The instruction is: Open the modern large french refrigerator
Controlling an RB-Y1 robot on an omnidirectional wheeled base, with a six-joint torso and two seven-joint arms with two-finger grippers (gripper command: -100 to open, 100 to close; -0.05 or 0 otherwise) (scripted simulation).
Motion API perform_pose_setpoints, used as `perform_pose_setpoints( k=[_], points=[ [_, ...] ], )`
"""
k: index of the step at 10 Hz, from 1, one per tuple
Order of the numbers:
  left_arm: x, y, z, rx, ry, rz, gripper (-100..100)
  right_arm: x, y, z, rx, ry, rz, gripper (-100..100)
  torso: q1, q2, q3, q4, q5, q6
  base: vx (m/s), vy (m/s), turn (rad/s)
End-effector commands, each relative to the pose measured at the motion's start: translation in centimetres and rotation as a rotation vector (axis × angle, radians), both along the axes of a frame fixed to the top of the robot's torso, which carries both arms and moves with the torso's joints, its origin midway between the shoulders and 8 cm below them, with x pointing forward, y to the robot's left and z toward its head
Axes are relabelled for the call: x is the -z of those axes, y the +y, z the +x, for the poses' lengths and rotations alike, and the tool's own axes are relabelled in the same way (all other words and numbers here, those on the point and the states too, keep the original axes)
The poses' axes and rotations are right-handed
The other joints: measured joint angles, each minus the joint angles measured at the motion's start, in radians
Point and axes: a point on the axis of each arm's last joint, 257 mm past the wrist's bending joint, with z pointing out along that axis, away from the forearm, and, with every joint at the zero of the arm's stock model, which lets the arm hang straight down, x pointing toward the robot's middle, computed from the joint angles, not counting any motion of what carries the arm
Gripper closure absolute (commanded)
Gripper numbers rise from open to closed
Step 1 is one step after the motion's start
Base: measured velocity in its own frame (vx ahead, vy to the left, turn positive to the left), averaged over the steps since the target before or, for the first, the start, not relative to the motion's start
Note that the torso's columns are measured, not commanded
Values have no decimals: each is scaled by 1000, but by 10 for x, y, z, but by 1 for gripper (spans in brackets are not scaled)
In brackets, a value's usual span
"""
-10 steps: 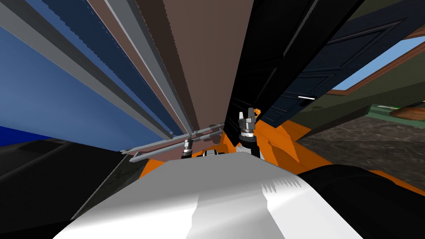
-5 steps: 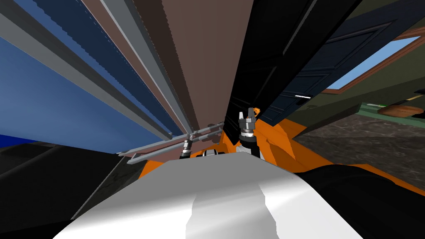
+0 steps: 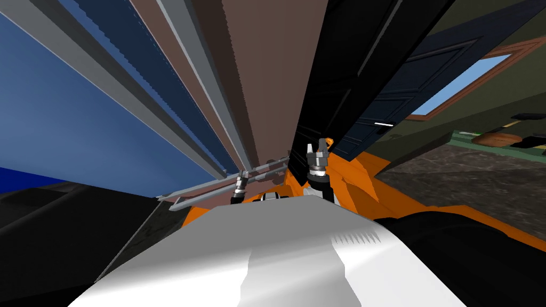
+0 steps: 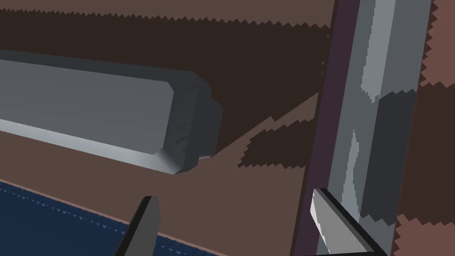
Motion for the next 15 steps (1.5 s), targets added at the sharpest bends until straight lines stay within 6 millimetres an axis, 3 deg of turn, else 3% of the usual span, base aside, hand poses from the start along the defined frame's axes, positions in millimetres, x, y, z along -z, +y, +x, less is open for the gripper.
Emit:
perform_pose_setpoints(
  k=[1,4,15],
  points=[
    [-7,-13,10,49,14,-61,-100,0,0,0,0,0,0,0,-2,0,0,-1,0,0,-57,131,-97],
    [-12,-26,19,105,38,-107,-100,0,0,0,0,0,0,0,-3,-3,-1,-2,0,1,-46,119,-90],
    [-49,-113,38,171,34,-448,-100,0,0,0,0,0,0,0,-3,-2,-1,-1,0,0,-21,53,-41]
  ],
)
